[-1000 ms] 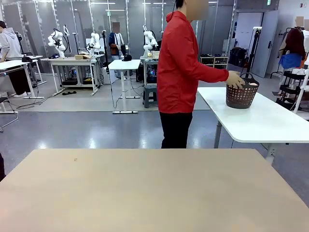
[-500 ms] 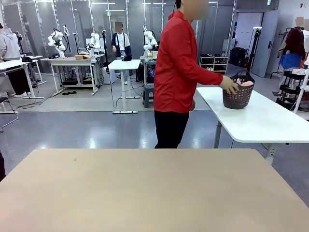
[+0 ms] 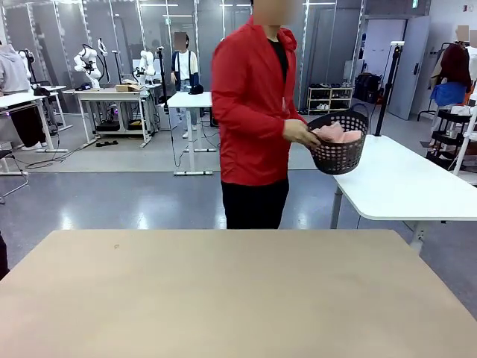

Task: Fold the towel.
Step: Grab the top end of the 100 cm Hotel Towel extended by the human.

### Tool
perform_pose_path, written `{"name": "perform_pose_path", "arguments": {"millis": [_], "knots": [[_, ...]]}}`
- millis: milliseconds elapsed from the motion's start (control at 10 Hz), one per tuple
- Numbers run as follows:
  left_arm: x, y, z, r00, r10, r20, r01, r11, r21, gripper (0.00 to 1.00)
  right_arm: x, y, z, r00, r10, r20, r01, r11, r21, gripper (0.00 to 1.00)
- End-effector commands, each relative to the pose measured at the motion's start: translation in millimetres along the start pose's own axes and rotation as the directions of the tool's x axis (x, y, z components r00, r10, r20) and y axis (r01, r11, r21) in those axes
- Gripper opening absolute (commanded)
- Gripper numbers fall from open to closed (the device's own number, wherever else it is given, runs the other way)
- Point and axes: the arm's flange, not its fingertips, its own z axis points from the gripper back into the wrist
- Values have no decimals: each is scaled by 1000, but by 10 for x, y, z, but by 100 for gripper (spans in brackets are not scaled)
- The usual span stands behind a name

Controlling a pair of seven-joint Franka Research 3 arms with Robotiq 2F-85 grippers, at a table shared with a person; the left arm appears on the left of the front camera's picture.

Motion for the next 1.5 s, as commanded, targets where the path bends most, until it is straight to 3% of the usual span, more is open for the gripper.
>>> {"name": "perform_pose_path", "arguments": {"millis": [0,1400], "knots": [[-9,-1,7,1000,-4,-9,4,1000,-7,100,18,-1,2,1000,14,9,-14,1000,11,100],[-9,-1,7,1000,-4,-9,4,1000,-7,100,18,-1,2,1000,14,9,-14,1000,11,100]]}}
